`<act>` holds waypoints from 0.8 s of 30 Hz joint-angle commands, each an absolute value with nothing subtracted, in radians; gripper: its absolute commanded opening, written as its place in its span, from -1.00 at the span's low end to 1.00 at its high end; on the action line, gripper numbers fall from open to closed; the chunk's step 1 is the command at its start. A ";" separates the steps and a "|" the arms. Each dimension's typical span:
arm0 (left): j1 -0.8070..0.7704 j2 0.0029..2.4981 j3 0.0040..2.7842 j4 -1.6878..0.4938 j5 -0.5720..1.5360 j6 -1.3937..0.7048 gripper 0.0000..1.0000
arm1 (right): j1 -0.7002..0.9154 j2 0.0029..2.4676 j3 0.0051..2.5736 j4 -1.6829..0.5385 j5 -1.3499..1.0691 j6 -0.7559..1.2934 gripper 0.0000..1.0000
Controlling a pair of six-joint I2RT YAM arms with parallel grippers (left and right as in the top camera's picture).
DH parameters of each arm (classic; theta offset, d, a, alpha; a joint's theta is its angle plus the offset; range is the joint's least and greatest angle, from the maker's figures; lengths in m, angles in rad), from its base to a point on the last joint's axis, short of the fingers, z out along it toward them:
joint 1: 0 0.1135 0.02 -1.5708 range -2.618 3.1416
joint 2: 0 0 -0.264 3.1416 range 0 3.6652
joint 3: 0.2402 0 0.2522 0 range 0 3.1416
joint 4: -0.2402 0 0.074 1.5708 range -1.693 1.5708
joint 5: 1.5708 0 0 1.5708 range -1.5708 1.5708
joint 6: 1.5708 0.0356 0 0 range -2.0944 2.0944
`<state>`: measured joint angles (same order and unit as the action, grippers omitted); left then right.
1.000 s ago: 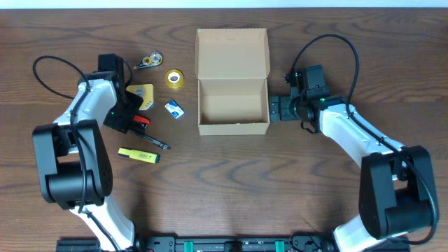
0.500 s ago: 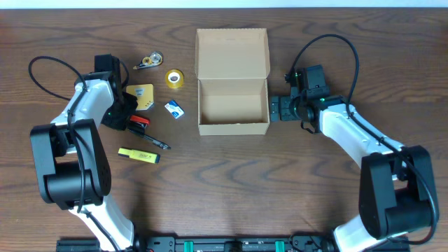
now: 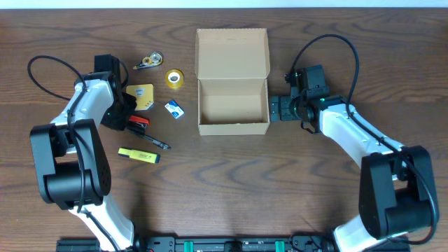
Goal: Pack container
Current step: 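Lift the red stapler with the left gripper and carry it over the box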
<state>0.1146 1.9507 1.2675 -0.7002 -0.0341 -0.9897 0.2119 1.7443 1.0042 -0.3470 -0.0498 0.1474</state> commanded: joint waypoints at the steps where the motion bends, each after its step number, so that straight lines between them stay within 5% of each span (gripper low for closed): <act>1: 0.122 1.975 1.280 -0.706 -0.063 -0.980 -0.18 | 0.211 1.753 1.002 -0.348 -0.049 0.133 0.99; 10: 0.125 1.990 1.279 -0.704 -0.064 -0.981 -0.23 | 0.211 1.753 1.002 -0.348 -0.049 0.133 0.98; 24: 0.129 1.978 1.322 -0.754 -0.064 -0.980 -0.67 | 0.211 1.753 1.002 -0.348 -0.050 0.133 0.99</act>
<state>0.1177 1.9610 1.2781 -0.7261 -0.0357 -0.9897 0.2119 1.7443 1.0042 -0.3470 -0.0498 0.1478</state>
